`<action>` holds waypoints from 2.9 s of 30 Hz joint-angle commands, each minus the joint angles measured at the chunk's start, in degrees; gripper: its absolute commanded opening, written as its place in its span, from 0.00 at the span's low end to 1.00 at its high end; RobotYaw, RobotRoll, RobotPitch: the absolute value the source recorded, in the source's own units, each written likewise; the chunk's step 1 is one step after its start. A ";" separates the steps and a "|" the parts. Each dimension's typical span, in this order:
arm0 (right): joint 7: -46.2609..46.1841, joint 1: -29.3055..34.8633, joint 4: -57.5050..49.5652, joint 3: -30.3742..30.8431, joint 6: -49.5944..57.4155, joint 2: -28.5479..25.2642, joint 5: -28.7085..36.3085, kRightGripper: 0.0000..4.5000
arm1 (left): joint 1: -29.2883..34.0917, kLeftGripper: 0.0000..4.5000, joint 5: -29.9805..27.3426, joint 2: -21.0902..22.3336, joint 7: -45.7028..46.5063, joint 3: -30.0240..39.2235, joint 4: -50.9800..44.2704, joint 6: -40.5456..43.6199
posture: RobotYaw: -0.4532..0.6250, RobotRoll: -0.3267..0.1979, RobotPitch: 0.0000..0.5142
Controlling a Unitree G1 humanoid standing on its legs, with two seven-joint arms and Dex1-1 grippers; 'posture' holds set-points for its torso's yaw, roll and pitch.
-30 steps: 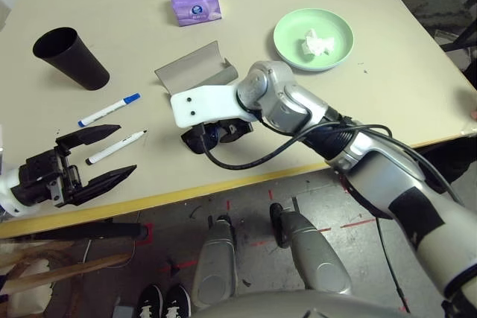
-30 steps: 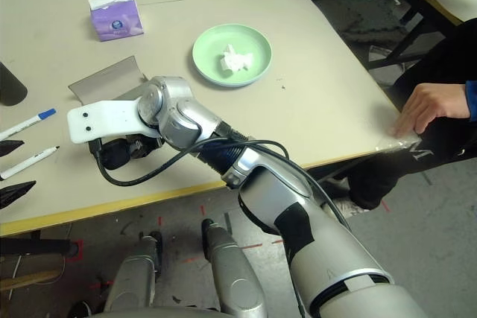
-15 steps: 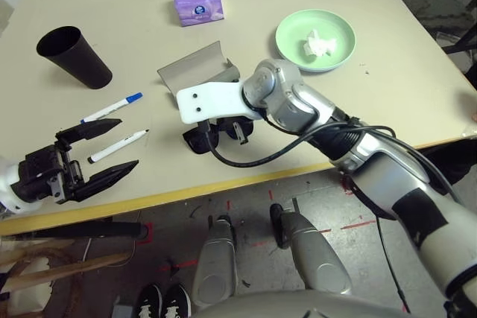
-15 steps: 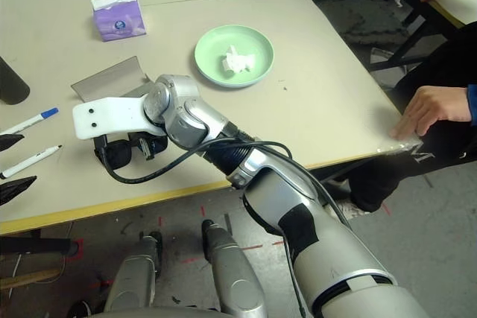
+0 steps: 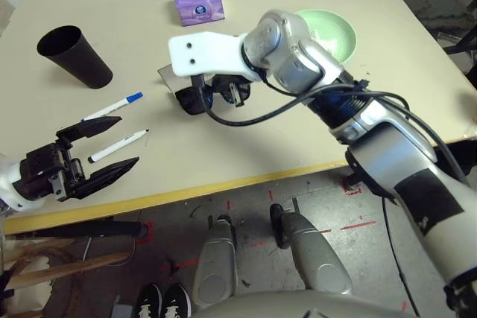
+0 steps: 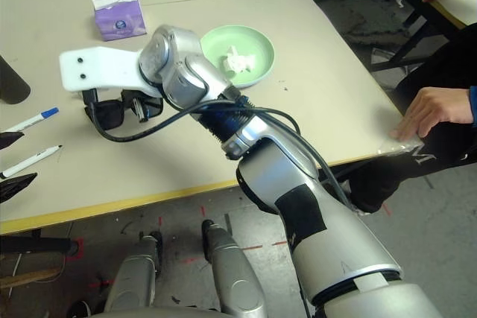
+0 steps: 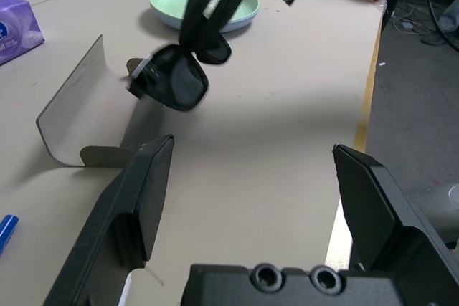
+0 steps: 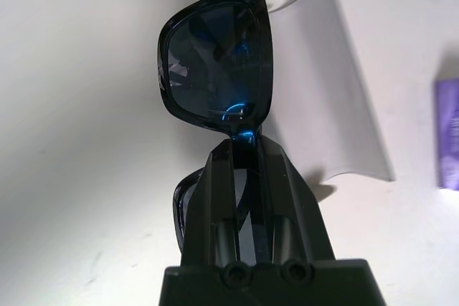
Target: Organize and tidy the items on the table.
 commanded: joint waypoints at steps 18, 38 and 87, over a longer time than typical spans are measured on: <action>-14.64 -4.36 21.36 -3.25 -27.37 8.57 -1.13 0.04 | 2.54 1.00 2.84 -1.00 7.64 2.66 2.89 0.13 | 0.38 0.62 0.51; -28.84 -6.80 35.96 -2.68 -38.41 9.97 -9.36 0.04 | 4.68 1.00 2.78 -4.53 22.85 3.19 -9.36 6.05 | 0.40 0.62 0.53; -32.48 -2.48 39.42 0.11 -49.55 7.38 -16.24 0.04 | 7.67 1.00 1.70 -8.50 24.43 4.64 -11.60 3.86 | 0.46 0.62 0.62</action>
